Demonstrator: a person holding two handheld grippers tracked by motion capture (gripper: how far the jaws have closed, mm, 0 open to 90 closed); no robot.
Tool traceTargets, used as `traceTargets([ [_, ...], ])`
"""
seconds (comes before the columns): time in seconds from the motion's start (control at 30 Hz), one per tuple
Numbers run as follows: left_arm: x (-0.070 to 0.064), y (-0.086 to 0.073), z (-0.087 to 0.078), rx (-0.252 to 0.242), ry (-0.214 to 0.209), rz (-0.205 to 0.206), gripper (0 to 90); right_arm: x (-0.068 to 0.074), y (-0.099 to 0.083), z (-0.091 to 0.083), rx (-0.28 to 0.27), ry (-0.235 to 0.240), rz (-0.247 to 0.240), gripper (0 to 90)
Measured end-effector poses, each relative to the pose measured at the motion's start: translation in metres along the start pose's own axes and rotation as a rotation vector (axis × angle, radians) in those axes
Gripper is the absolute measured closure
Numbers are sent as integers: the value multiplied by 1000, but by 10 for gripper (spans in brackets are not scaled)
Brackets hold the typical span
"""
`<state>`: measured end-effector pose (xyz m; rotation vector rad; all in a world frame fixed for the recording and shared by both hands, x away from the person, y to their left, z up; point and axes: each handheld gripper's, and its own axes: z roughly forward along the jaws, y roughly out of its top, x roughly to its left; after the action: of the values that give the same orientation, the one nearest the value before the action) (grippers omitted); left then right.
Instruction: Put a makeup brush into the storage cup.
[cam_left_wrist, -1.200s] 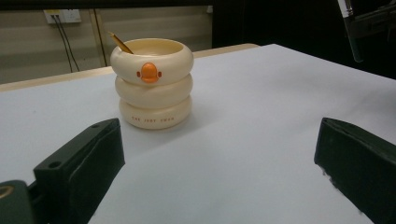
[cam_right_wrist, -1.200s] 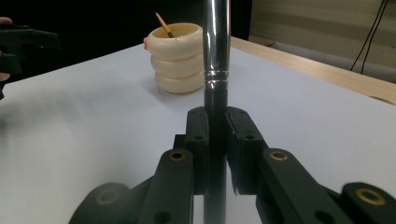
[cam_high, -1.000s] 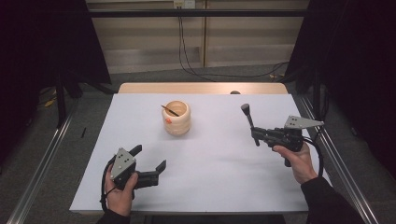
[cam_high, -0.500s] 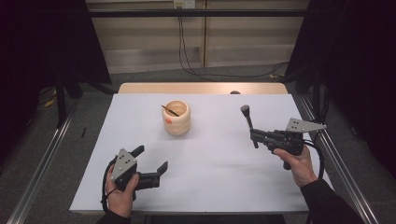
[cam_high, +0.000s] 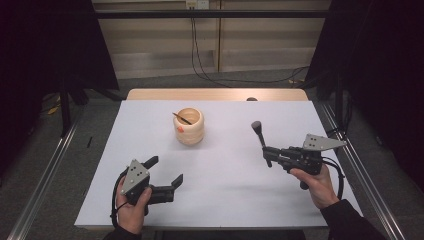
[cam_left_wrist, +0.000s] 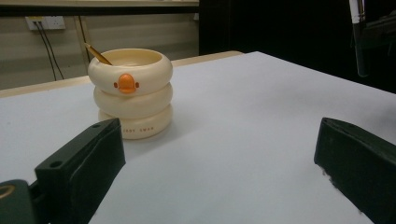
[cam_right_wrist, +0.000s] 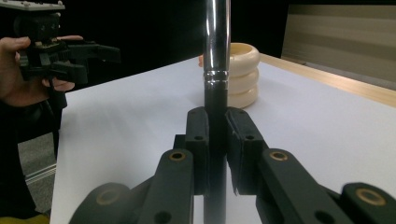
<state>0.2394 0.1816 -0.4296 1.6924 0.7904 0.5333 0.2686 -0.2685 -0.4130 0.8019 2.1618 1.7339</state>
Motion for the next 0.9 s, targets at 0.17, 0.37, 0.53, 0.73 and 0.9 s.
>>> traceTargets([
  [0.17,0,2,2,-3,-8,-3,19,11,0,5,4,39,-17,797],
  [0.37,-3,10,7,-6,-24,-16,21,16,-1,7,10,55,-21,797],
  [0.53,-9,16,17,0,-76,-20,21,12,-2,7,10,49,-6,797],
  [0.73,-17,26,34,-23,-118,-23,31,16,-3,13,10,66,-11,797],
  [0.9,-29,35,48,-20,-150,-10,39,17,-3,16,17,75,-13,797],
])
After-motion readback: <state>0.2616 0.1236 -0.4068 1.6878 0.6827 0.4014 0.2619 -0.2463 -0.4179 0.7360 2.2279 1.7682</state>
